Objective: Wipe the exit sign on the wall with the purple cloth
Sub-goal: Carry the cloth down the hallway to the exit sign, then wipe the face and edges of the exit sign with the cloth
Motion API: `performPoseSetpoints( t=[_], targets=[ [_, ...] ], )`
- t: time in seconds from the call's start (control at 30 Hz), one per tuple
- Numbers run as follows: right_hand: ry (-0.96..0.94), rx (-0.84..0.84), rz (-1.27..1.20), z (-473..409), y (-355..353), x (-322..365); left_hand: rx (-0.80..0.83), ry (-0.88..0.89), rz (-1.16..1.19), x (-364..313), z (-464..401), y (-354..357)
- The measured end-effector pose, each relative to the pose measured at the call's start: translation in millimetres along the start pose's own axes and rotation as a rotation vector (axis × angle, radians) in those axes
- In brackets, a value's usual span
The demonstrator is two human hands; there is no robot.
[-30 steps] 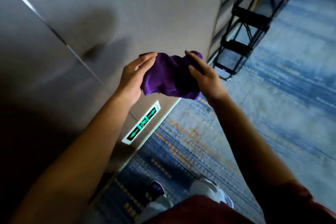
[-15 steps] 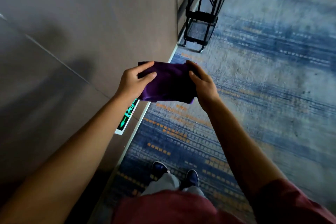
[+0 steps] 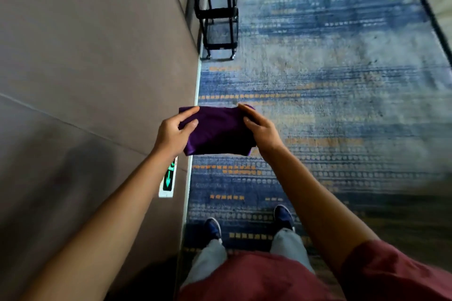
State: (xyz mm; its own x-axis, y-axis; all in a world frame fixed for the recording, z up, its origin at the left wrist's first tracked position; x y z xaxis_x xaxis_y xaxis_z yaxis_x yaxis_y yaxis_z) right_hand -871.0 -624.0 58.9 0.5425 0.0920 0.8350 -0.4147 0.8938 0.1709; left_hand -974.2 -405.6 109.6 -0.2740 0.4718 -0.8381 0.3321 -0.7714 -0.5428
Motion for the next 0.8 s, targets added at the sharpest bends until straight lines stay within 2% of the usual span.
performPoseSetpoints(
  t=[0.23, 0.4, 0.47, 0.5, 0.57, 0.6, 0.63, 0.67, 0.73, 0.8],
  targets=[
    [0.041, -0.091, -0.047, 12.7, 68.3, -74.9, 0.052, -0.032, 0.075, 58.8, 36.8, -28.1],
    [0.01, -0.066, 0.053, 8.9, 105.4, -104.2, -0.06, -0.06, 0.142, 100.7, 62.5, -50.2],
    [-0.014, -0.071, 0.051, -26.9, 103.5, -152.6, -0.093, -0.024, 0.151, 148.1, 48.1, -33.8],
    [-0.011, -0.053, 0.045, -29.6, 102.0, -148.5, -0.075, 0.001, 0.154, 139.1, 41.1, -35.5],
    [-0.044, -0.005, 0.073, -99.6, 103.1, -200.5, -0.097, 0.054, 0.135, 191.5, 4.6, -3.4],
    [-0.059, 0.043, 0.017, -107.1, 107.6, -209.3, -0.081, 0.074, 0.165, 192.2, 3.2, -2.4],
    [-0.1, -0.045, -0.015, -127.8, 101.1, -217.6, -0.148, 0.101, 0.146, 209.7, -11.6, 14.2],
    [-0.199, -0.032, -0.041, -153.9, 99.4, -237.1, -0.169, 0.175, 0.111, 233.5, -25.3, 32.7],
    [-0.178, -0.022, -0.046, -169.3, 111.2, -264.0, -0.165, 0.156, 0.1, 264.5, -22.3, 37.8],
    [-0.236, -0.003, -0.08, -185.5, 116.3, -303.5, -0.202, 0.162, 0.073, 302.1, -12.0, 49.6]
  ],
)
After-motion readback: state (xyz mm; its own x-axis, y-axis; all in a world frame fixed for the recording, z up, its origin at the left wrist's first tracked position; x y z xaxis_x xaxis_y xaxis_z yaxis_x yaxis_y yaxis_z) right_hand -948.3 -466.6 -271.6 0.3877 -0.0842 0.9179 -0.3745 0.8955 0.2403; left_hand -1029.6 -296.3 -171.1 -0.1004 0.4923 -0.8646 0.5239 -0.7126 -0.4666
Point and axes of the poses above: each hand's wrist, its own z-axis away from the middle knuckle, its own y-axis out of the palm, x = y × z, the point moved 6 cm from there along -z, towards the middle knuckle, and after that the axes turned 7 degrees about y, right-handed, at the moved point
